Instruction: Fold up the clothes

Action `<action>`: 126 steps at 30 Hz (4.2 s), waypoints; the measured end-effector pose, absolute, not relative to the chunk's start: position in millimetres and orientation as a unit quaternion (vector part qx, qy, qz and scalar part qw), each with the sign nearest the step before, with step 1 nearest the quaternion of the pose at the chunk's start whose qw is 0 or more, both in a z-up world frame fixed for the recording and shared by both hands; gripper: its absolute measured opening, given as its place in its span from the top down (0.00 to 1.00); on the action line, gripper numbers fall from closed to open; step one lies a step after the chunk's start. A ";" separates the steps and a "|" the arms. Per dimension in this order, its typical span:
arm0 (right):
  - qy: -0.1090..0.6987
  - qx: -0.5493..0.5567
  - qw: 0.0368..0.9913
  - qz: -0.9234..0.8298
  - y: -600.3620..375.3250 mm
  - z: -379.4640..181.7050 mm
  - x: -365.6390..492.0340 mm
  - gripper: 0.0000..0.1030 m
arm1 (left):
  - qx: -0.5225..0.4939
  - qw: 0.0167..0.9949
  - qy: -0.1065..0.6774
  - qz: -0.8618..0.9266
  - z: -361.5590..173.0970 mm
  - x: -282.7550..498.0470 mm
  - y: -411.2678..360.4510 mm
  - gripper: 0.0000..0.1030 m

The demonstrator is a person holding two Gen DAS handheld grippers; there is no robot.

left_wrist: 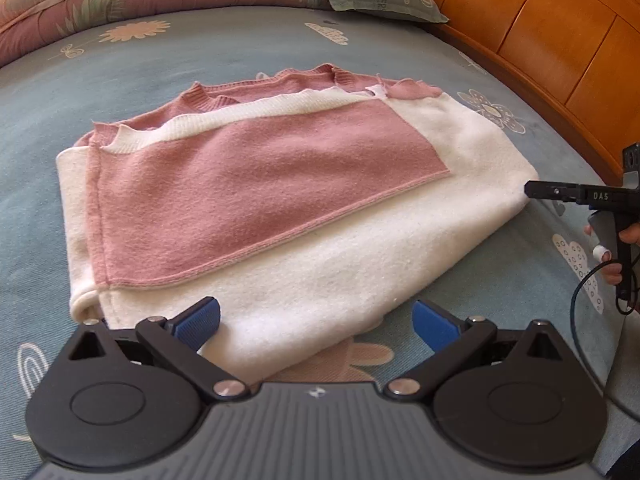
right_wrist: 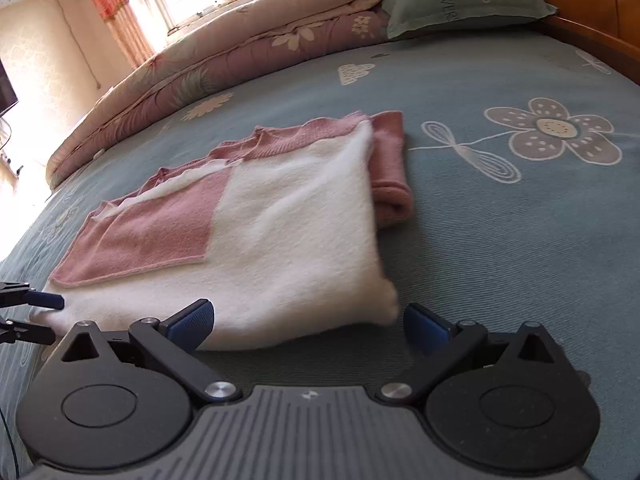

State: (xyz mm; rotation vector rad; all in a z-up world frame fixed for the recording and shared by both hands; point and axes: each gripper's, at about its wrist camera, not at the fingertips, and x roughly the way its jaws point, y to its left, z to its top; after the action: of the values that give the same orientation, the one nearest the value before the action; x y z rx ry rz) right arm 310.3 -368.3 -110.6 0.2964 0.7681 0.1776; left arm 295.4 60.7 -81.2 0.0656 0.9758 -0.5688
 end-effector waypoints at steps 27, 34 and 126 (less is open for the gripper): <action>0.369 0.026 0.891 0.263 -276.2 -92.4 320.5 0.00 | 0.070 0.878 0.414 -0.232 -83.6 284.9 56.0 0.01; 0.393 0.040 0.863 0.315 -252.0 -101.3 317.1 0.00 | 0.051 0.873 0.425 -0.234 -100.1 280.4 67.3 0.01; 0.223 -0.611 0.749 0.124 -213.3 -150.5 331.3 0.00 | 0.611 0.748 0.212 -0.149 -184.5 314.7 -61.9 0.95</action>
State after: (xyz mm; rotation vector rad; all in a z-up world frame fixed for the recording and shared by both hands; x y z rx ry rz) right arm 331.3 -213.3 -150.5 -1.3353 0.4879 0.2702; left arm 314.7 -61.9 -184.5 1.3365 0.4634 -0.3269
